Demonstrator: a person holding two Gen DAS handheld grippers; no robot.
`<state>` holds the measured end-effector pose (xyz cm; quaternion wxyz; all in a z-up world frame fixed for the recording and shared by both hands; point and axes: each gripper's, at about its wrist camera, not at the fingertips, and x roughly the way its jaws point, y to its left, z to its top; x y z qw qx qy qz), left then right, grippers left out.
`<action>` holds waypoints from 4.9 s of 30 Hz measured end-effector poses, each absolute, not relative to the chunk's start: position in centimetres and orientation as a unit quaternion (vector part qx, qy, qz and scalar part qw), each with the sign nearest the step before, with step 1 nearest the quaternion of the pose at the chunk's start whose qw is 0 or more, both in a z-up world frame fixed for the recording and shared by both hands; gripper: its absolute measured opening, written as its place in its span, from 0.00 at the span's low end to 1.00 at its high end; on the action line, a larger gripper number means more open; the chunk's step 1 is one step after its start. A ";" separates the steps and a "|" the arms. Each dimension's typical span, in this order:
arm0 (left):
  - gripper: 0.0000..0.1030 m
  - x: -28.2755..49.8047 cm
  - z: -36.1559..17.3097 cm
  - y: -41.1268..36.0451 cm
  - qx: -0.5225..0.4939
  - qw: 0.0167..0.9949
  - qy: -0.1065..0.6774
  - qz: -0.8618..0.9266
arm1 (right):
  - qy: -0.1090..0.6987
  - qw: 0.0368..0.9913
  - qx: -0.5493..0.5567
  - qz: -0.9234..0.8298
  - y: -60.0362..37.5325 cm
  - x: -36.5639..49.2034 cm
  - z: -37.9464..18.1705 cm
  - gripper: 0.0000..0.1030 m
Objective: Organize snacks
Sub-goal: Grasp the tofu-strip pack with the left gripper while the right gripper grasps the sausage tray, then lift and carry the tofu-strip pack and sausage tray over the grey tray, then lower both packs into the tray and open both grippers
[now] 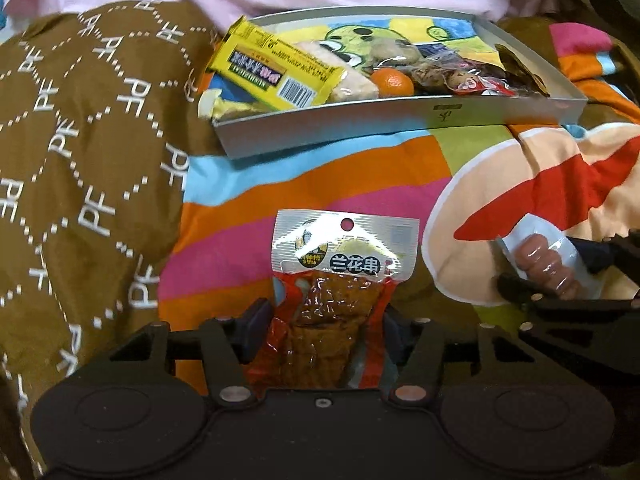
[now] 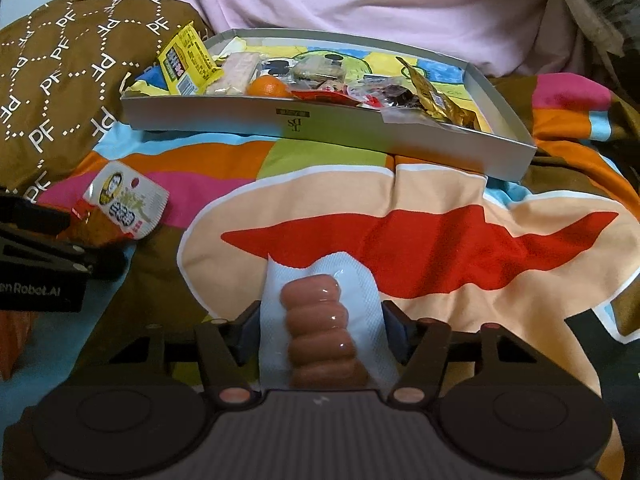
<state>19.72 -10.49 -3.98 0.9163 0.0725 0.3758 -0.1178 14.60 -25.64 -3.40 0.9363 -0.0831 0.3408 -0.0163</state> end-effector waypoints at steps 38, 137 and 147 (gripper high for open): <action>0.52 18.2 -0.8 -9.8 -0.016 0.955 0.286 -0.080 | 0.257 0.954 -0.150 -0.029 -24.4 13.0 -1.9 0.60; 0.99 36.6 5.0 -20.6 -0.045 0.968 0.245 -0.033 | 0.080 0.993 0.031 -0.082 -36.2 27.0 2.4 0.92; 0.99 36.0 5.7 -19.5 -0.086 0.966 0.241 -0.022 | 0.066 0.992 0.043 -0.096 -36.5 26.4 2.8 1.00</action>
